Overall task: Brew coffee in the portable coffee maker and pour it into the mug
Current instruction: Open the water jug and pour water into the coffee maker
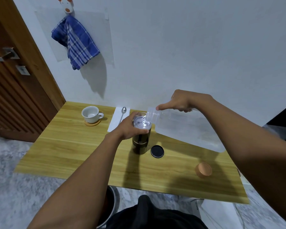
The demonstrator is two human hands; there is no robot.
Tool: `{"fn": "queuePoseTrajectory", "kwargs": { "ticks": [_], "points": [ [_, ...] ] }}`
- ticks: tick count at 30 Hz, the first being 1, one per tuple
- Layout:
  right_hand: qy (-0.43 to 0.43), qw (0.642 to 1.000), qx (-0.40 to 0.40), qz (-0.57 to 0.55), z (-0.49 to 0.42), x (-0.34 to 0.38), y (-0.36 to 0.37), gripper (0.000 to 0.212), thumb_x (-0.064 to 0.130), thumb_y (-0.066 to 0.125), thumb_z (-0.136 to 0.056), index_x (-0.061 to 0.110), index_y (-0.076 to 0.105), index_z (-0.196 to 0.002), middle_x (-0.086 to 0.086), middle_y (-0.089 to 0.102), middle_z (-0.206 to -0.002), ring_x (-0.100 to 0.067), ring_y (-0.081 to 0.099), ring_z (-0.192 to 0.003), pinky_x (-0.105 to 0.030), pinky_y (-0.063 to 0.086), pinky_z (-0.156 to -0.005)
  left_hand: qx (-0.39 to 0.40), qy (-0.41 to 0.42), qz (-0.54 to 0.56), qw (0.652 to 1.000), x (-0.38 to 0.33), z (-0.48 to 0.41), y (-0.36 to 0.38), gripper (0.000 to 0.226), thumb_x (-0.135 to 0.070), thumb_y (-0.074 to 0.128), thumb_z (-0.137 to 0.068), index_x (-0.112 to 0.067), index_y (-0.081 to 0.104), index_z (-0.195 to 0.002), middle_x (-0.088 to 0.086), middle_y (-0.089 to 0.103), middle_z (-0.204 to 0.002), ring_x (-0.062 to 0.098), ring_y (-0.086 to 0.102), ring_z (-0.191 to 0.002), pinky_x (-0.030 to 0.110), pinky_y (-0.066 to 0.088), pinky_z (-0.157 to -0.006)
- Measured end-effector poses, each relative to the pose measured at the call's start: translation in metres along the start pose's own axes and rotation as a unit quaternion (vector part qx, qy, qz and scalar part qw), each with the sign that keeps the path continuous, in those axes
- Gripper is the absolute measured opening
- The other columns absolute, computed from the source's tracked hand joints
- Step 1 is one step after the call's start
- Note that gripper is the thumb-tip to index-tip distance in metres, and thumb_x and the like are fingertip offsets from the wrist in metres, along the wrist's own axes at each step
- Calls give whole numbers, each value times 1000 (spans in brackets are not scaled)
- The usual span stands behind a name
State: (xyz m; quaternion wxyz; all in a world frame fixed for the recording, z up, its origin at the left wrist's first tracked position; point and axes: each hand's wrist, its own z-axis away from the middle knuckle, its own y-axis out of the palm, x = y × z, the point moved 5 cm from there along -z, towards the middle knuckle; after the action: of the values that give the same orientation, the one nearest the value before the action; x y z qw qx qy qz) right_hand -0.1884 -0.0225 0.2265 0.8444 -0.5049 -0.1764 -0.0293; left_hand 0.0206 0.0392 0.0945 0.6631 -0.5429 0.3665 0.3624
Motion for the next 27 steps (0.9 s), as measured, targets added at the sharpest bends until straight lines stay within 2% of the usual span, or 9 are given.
{"fn": "queuePoseTrajectory", "kwargs": {
  "ticks": [5, 9, 13, 20, 23, 27],
  "points": [
    [2, 1000, 4, -5, -1, -2, 0, 77, 83, 71, -54, 18, 31, -63, -3, 33, -51, -22, 27, -45, -32, 28, -57, 3, -3, 1, 1000, -3, 1, 0, 79, -39, 91, -69, -34, 46, -134, -16, 53, -120, -8, 52, -98, 9, 43, -67],
    [4, 1000, -2, -13, -3, -6, 2, 77, 84, 70, -52, 18, 31, -62, -2, 33, -48, -22, 29, -43, -31, 29, -55, -2, -4, 7, 1000, -6, 4, -2, 73, -37, 91, -69, -35, 48, -129, -24, 53, -112, -7, 56, -97, 2, 44, -59],
    [-1, 1000, -3, -28, -3, -10, 4, 77, 83, 71, -52, 19, 30, -62, -3, 31, -49, -21, 28, -43, -31, 28, -55, -1, 0, -4, 1000, -8, 4, -1, 73, -37, 90, -70, -32, 49, -130, -17, 55, -117, -4, 57, -99, 5, 44, -62],
    [-20, 996, -43, -79, -1, -21, -3, 79, 88, 69, -49, 18, 33, -61, -3, 35, -44, -22, 31, -41, -29, 30, -52, 7, 3, -3, 1000, -12, 3, 1, 73, -27, 89, -73, -31, 44, -131, -24, 54, -113, -9, 61, -93, 0, 43, -63],
    [-27, 989, -68, -125, 1, -28, -11, 82, 89, 71, -45, 19, 31, -62, -3, 32, -47, -22, 28, -44, -28, 27, -49, 15, 1, -13, 1000, -14, 1, 0, 80, -32, 89, -71, -30, 43, -136, -14, 59, -120, 7, 63, -105, 6, 46, -70],
    [-39, 968, -113, -219, 4, -41, -22, 77, 88, 74, -41, 24, 32, -49, -5, 30, -53, -22, 25, -46, -31, 25, -49, 42, -28, -60, 997, -17, -5, -7, 102, -52, 88, -63, -30, 33, -146, -5, 52, -131, 17, 56, -115, 27, 48, -88]
  ]
}}
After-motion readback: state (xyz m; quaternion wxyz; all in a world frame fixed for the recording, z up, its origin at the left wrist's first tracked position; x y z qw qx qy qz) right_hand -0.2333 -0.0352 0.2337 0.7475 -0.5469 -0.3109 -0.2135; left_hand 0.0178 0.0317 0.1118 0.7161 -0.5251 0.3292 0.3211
